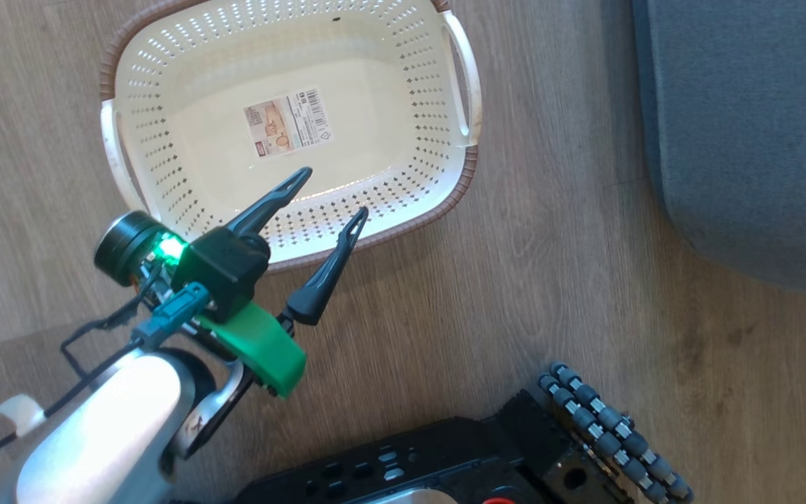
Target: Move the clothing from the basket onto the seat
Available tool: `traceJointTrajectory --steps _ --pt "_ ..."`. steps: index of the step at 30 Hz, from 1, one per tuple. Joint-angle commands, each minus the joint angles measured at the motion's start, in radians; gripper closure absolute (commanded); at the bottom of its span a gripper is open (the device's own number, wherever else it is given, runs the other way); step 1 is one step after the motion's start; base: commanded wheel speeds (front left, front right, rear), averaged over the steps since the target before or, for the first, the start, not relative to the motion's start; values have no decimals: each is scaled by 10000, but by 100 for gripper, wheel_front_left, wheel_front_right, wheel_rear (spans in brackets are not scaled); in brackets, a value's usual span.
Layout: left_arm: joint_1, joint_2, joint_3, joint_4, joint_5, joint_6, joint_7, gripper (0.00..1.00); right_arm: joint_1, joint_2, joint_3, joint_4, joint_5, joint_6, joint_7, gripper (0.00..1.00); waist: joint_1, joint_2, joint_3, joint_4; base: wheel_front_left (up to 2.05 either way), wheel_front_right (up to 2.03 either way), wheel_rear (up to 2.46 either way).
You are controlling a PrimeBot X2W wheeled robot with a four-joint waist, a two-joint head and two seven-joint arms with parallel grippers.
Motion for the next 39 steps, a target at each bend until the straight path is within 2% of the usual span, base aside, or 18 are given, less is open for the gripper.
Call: traceJointTrajectory --steps 1,12,13,16,17,18,19,23,27,32,39 --pt "245 288 262 -431 -11 83 49 0 42 -246 -184 -182 -159 69 -149 100 -2 1 -10 -55 0 0 0" --pt "534 599 406 -878 -40 395 217 0 -534 -527 -1674 138 -1238 69 -658 100 -2 1 256 -237 0 0 0" --pt "542 619 425 -898 -51 409 216 0 -581 -530 -1792 117 -1388 69 -672 96 -2 1 276 -244 0 0 0" --pt "587 676 457 -942 -74 452 215 0 -670 -494 -2141 77 -1771 69 -689 71 -2 1 323 -275 0 0 0" --pt "599 690 466 -957 -79 468 219 0 -679 -469 -2238 74 -1896 69 -691 59 -2 1 338 -286 0 0 0" --pt "603 701 473 -972 -82 483 224 0 -672 -432 -2323 77 -2017 69 -706 17 -2 1 351 -296 0 0 0" --pt "606 710 478 -983 -85 496 228 0 -646 -386 -2404 98 -2139 69 -712 0 -2 1 355 -304 0 0 0" --pt "604 714 499 -986 -115 536 236 0 -479 -255 -2397 210 -2599 69 -674 0 -2 1 327 -335 0 0 0" --pt "557 673 522 -955 -158 577 213 0 22 -150 -1893 410 -3323 69 -549 0 -2 1 183 -359 0 0 0" --pt "549 557 542 -856 -251 639 114 0 704 -86 -1176 539 -3665 69 -666 0 -2 1 -180 -421 0 0 0" --pt "623 227 460 -464 -475 633 -211 0 2094 -171 -3 650 -3306 69 -670 0 -2 1 -1166 -573 0 0 0"
